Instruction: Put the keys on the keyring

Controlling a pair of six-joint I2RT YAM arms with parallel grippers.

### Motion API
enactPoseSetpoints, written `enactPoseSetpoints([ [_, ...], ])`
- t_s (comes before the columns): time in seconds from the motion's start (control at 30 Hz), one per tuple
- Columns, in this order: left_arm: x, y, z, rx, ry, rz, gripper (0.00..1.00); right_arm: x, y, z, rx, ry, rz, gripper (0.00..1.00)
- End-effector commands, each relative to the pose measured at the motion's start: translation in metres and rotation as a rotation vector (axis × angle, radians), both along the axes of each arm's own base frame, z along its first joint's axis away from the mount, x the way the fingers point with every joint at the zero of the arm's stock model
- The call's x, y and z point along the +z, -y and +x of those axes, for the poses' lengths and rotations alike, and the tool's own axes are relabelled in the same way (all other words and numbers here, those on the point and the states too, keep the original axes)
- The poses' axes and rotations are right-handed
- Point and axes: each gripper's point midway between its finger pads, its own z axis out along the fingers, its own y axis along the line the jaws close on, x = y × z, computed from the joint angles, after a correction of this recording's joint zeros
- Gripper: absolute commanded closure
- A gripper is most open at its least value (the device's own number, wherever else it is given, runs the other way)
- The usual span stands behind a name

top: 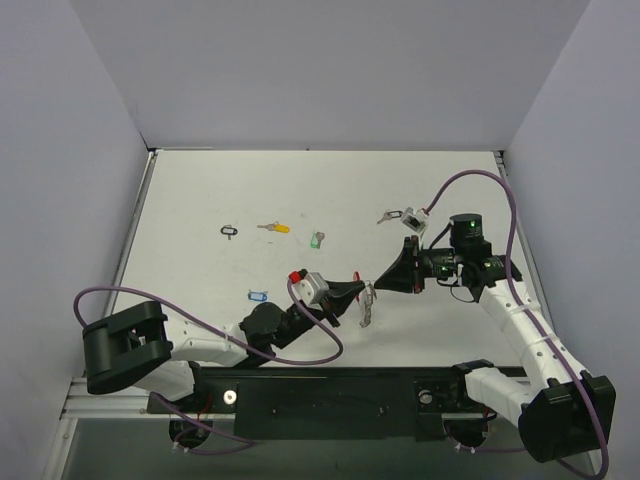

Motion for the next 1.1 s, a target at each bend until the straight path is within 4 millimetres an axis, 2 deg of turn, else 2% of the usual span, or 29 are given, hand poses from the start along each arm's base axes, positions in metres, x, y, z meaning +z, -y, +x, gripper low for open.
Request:
enactPoseSetpoints([
  [0.0,0.061,-0.019,0.000,0.017,0.068,-0.204,1.00,0.007,0.006,0.003,-0.013,0.053,-0.010,0.98],
  [0.23,0.058,-0.018,-0.002,0.002,0.061,-0.188,1.00,0.008,0.011,0.004,-0.025,0.062,-0.011,0.96],
  [0.27,0.057,-0.017,-0.002,-0.002,0.058,-0.184,1.00,0.009,0.011,0.005,-0.026,0.068,-0.009,0.73],
  [0.33,0.057,-0.016,-0.004,-0.013,0.058,-0.180,1.00,0.011,0.013,0.004,-0.015,0.101,-0.009,0.70],
  [0.53,0.050,-0.006,-0.014,-0.084,0.053,-0.144,1.00,0.012,0.021,-0.024,0.124,0.245,-0.046,0.65],
  [0.63,0.046,-0.003,-0.017,-0.111,0.047,-0.124,1.00,0.011,0.023,-0.030,0.166,0.309,-0.068,0.63],
  [0.7,0.043,0.001,-0.020,-0.138,0.043,-0.110,1.00,0.008,0.023,-0.035,0.246,0.432,-0.096,0.62],
  [0.73,0.042,0.003,-0.023,-0.157,0.046,-0.103,1.00,0.007,0.023,-0.049,0.294,0.422,-0.110,0.61],
  [0.77,0.042,0.004,-0.024,-0.166,0.045,-0.102,1.00,0.006,0.023,-0.050,0.357,0.526,-0.117,0.60],
  [0.8,0.040,0.006,-0.027,-0.183,0.045,-0.093,1.00,0.005,0.023,-0.064,0.413,0.511,-0.127,0.59],
  [0.9,0.039,0.008,-0.029,-0.199,0.046,-0.090,1.00,0.003,0.023,-0.080,0.540,0.553,-0.145,0.57],
  [1.07,0.035,0.011,-0.032,-0.222,0.037,-0.087,1.00,0.010,0.023,-0.091,0.614,0.530,-0.110,0.56],
])
